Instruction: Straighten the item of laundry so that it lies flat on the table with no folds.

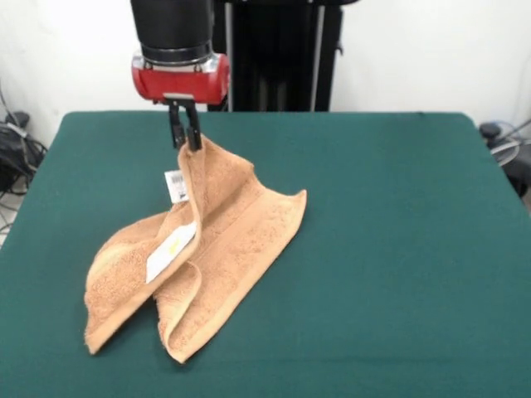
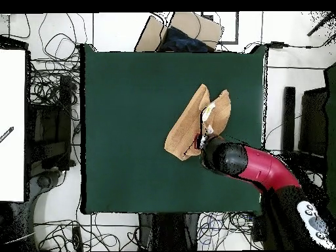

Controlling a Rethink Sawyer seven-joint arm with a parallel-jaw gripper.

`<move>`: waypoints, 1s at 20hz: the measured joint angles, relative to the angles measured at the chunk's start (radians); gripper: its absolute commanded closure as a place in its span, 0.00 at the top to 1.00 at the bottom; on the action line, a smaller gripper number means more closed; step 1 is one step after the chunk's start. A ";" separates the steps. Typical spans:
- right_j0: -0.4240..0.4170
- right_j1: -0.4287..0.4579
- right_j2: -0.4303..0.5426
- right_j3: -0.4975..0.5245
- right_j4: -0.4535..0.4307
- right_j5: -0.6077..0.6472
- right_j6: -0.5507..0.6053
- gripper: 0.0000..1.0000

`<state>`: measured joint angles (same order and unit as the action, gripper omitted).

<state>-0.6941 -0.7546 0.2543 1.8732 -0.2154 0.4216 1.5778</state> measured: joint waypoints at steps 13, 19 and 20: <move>-0.095 -0.101 -0.023 0.172 -0.018 0.000 0.000 0.00; -0.172 -0.125 -0.022 0.194 -0.018 0.000 0.000 0.00; -0.184 -0.123 -0.022 0.194 -0.018 0.000 0.000 0.00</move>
<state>-0.8785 -0.8775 0.2325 2.0670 -0.2331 0.4214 1.5778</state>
